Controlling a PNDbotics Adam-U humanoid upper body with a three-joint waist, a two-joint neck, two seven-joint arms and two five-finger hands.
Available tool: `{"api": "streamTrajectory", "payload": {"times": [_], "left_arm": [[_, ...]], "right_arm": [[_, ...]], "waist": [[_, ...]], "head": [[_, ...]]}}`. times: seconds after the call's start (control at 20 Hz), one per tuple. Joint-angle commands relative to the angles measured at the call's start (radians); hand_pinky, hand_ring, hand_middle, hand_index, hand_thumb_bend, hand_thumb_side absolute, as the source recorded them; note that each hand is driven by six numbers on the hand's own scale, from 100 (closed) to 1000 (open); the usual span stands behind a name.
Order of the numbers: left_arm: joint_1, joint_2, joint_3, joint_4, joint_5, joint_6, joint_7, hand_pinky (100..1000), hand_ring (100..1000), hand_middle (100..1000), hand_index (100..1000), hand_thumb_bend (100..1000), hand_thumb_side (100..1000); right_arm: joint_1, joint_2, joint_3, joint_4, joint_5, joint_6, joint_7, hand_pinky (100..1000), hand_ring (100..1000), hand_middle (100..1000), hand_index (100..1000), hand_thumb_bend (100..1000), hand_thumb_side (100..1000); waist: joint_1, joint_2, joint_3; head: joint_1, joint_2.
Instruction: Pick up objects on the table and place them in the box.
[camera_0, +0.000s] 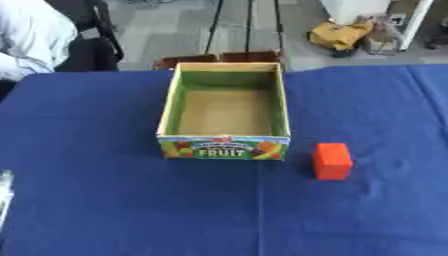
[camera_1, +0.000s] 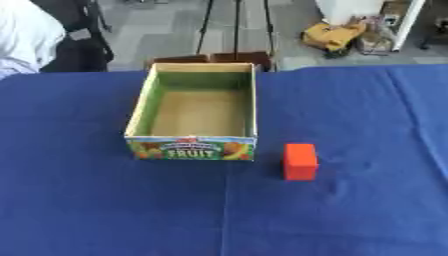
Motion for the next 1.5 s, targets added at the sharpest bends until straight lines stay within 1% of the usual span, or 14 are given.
{"api": "streamTrajectory", "payload": {"times": [0.05, 0.15, 0.3, 0.55, 0.8, 0.85, 0.9, 0.95, 1.0, 1.05, 1.1, 1.15, 1.25, 1.5], "left_arm": [[-0.006, 0.019, 0.006, -0.014, -0.001, 0.0, -0.003, 806, 889, 866, 963, 100, 966], [-0.006, 0.021, 0.003, -0.014, 0.001, -0.001, -0.006, 806, 890, 867, 963, 100, 966], [-0.008, 0.021, 0.0, -0.014, 0.004, -0.002, -0.012, 806, 889, 866, 963, 100, 963], [-0.013, 0.019, -0.008, -0.014, 0.012, -0.004, -0.021, 805, 889, 866, 963, 100, 961], [-0.015, 0.019, -0.012, -0.014, 0.016, -0.002, -0.027, 805, 889, 866, 962, 100, 966], [-0.016, 0.019, -0.013, -0.014, 0.016, -0.003, -0.027, 805, 889, 866, 962, 100, 964], [-0.017, 0.019, -0.014, -0.014, 0.017, -0.003, -0.028, 805, 889, 866, 962, 100, 964], [-0.017, 0.019, -0.014, -0.014, 0.017, -0.003, -0.029, 805, 889, 866, 962, 100, 964], [-0.017, 0.019, -0.015, -0.014, 0.018, -0.003, -0.03, 805, 889, 866, 962, 100, 964], [-0.017, 0.018, -0.015, -0.014, 0.018, -0.003, -0.03, 805, 889, 866, 962, 100, 966], [-0.017, 0.018, -0.015, -0.014, 0.018, -0.003, -0.031, 805, 889, 866, 962, 100, 963], [-0.016, 0.018, -0.014, -0.014, 0.018, -0.003, -0.031, 805, 889, 866, 962, 100, 963], [-0.015, 0.018, -0.013, -0.014, 0.018, -0.002, -0.03, 805, 888, 866, 962, 100, 962], [-0.015, 0.018, -0.012, -0.014, 0.016, -0.002, -0.03, 805, 888, 865, 962, 100, 961]], "right_arm": [[-0.039, -0.088, 0.031, 0.048, -0.01, 0.046, 0.043, 708, 773, 719, 772, 100, 996], [-0.062, -0.13, 0.071, 0.093, 0.01, 0.074, 0.071, 713, 777, 713, 738, 100, 1000], [-0.099, -0.2, 0.141, 0.164, 0.052, 0.118, 0.115, 734, 808, 745, 796, 135, 1000], [-0.156, -0.311, 0.262, 0.285, 0.126, 0.192, 0.189, 773, 858, 809, 890, 257, 1000], [-0.202, -0.312, 0.378, 0.402, 0.198, 0.264, 0.261, 770, 852, 824, 908, 352, 1000], [-0.212, -0.305, 0.401, 0.424, 0.211, 0.278, 0.275, 766, 852, 822, 904, 409, 897], [-0.222, -0.296, 0.424, 0.447, 0.222, 0.292, 0.289, 766, 854, 822, 904, 417, 877], [-0.234, -0.284, 0.448, 0.471, 0.226, 0.305, 0.304, 769, 857, 823, 907, 455, 789], [-0.247, -0.272, 0.472, 0.495, 0.225, 0.311, 0.319, 771, 859, 826, 909, 466, 761], [-0.259, -0.261, 0.496, 0.519, 0.221, 0.312, 0.333, 786, 878, 838, 924, 534, 605], [-0.271, -0.251, 0.52, 0.544, 0.222, 0.311, 0.348, 789, 882, 841, 929, 524, 589], [-0.284, -0.24, 0.545, 0.568, 0.222, 0.309, 0.363, 800, 894, 854, 948, 530, 529], [-0.31, -0.22, 0.588, 0.616, 0.225, 0.306, 0.393, 811, 909, 868, 966, 536, 495], [-0.339, -0.183, 0.619, 0.713, 0.229, 0.294, 0.466, 837, 939, 885, 996, 523, 433]], "waist": [[-0.013, -0.024, 0.005], [-0.015, -0.023, 0.01], [-0.017, -0.023, 0.018], [-0.024, -0.024, 0.037], [-0.029, -0.024, 0.044], [-0.029, -0.024, 0.046], [-0.03, -0.025, 0.047], [-0.03, -0.025, 0.048], [-0.031, -0.026, 0.049], [-0.031, -0.026, 0.049], [-0.031, -0.027, 0.049], [-0.031, -0.027, 0.048], [-0.03, -0.028, 0.046], [-0.03, -0.03, 0.042]], "head": [[-0.022, -0.008], [-0.028, -0.007], [-0.037, -0.004], [-0.046, -0.004], [-0.045, -0.006], [-0.045, -0.007], [-0.046, -0.008], [-0.047, -0.009], [-0.047, -0.01], [-0.047, -0.012], [-0.047, -0.013], [-0.045, -0.014], [-0.042, -0.016], [-0.037, -0.017]]}}
